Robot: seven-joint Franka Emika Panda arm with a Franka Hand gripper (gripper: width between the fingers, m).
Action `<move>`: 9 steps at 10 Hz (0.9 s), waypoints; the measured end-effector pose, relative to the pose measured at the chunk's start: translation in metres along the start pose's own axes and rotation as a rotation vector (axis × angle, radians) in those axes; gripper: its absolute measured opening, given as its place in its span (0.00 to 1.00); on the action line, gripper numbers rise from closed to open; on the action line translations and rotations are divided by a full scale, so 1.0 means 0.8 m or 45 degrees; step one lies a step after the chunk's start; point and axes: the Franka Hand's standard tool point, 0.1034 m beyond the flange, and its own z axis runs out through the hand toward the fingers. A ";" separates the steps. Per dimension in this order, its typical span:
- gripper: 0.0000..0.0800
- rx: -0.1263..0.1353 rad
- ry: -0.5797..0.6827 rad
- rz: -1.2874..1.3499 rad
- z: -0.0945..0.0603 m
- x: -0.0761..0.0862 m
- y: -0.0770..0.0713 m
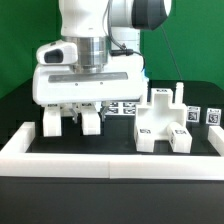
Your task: Assemble chair
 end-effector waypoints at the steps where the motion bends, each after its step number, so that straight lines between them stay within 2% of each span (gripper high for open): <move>1: 0.36 0.014 -0.005 0.003 -0.012 0.000 0.000; 2: 0.36 0.031 -0.012 0.007 -0.028 0.002 -0.001; 4: 0.36 0.045 0.006 0.016 -0.054 0.009 -0.006; 5: 0.36 0.060 0.001 0.044 -0.067 0.011 -0.014; 6: 0.36 0.066 0.013 0.066 -0.083 0.018 -0.029; 7: 0.36 0.061 0.021 0.068 -0.082 0.024 -0.039; 8: 0.36 0.056 0.011 0.051 -0.070 0.030 -0.044; 9: 0.36 0.056 0.009 0.053 -0.069 0.029 -0.041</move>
Offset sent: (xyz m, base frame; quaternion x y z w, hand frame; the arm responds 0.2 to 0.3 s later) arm 0.0051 0.0015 0.0433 -0.0064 -0.0124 0.0142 0.9998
